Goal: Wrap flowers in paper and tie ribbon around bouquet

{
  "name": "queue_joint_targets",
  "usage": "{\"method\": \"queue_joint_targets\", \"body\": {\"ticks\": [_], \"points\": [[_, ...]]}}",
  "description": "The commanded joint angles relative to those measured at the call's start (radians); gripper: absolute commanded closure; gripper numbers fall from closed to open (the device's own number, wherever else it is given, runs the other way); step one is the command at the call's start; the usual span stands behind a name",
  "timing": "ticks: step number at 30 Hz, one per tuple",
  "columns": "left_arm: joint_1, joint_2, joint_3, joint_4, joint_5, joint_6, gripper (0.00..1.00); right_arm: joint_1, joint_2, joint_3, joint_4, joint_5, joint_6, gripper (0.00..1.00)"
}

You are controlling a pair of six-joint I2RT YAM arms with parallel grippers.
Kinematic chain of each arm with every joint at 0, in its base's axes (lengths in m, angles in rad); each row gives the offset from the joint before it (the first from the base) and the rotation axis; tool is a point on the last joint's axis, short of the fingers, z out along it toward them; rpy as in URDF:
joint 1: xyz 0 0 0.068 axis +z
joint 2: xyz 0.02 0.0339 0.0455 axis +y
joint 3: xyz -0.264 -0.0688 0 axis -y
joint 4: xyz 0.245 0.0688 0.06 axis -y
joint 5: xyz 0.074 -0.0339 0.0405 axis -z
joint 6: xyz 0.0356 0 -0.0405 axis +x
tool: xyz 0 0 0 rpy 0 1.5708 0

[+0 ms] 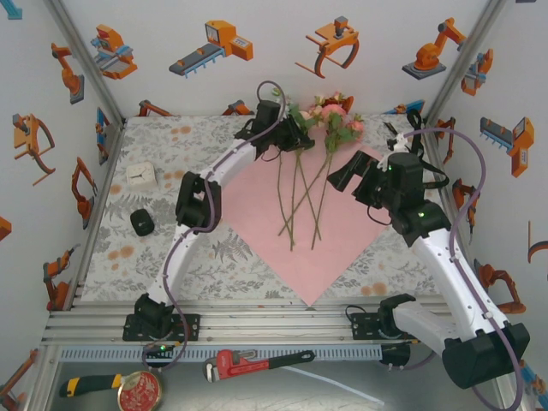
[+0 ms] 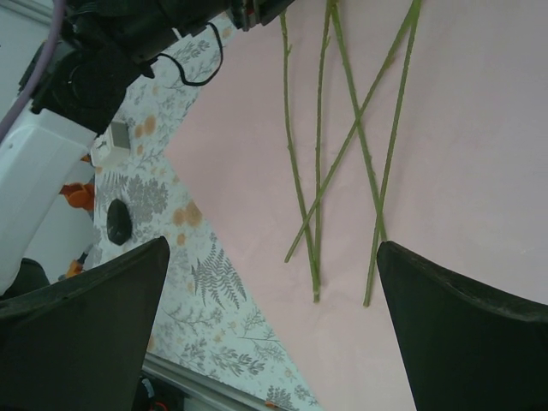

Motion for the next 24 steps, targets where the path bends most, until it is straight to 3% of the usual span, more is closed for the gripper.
{"method": "queue_joint_targets", "body": {"ticks": [1,4,8,12,17,20,24], "points": [[0.016,-0.217,-0.069,-0.085,-0.003,0.078,0.69,0.005,-0.017,-0.018,-0.100,0.098,0.042,0.02],[0.030,-0.436,-0.347,-0.061,-0.072,0.110,0.68,0.005,-0.038,-0.045,-0.198,0.174,0.122,0.02],[0.062,-0.787,-0.803,0.007,-0.187,0.049,0.62,0.005,-0.046,-0.111,-0.292,0.167,0.192,0.02],[0.096,-1.053,-1.116,-0.112,-0.296,-0.087,0.58,0.007,-0.036,-0.218,-0.319,0.106,0.272,0.02],[0.111,-1.199,-1.368,-0.198,-0.237,-0.309,0.57,0.012,-0.045,-0.369,-0.271,0.048,0.322,0.03],[0.096,-1.220,-1.455,-0.199,-0.181,-0.342,0.56,0.012,-0.062,-0.473,-0.205,0.002,0.350,0.07],[0.086,-1.227,-1.512,-0.204,-0.114,-0.340,0.46,0.016,-0.048,-0.558,-0.114,-0.055,0.398,0.15]]}}
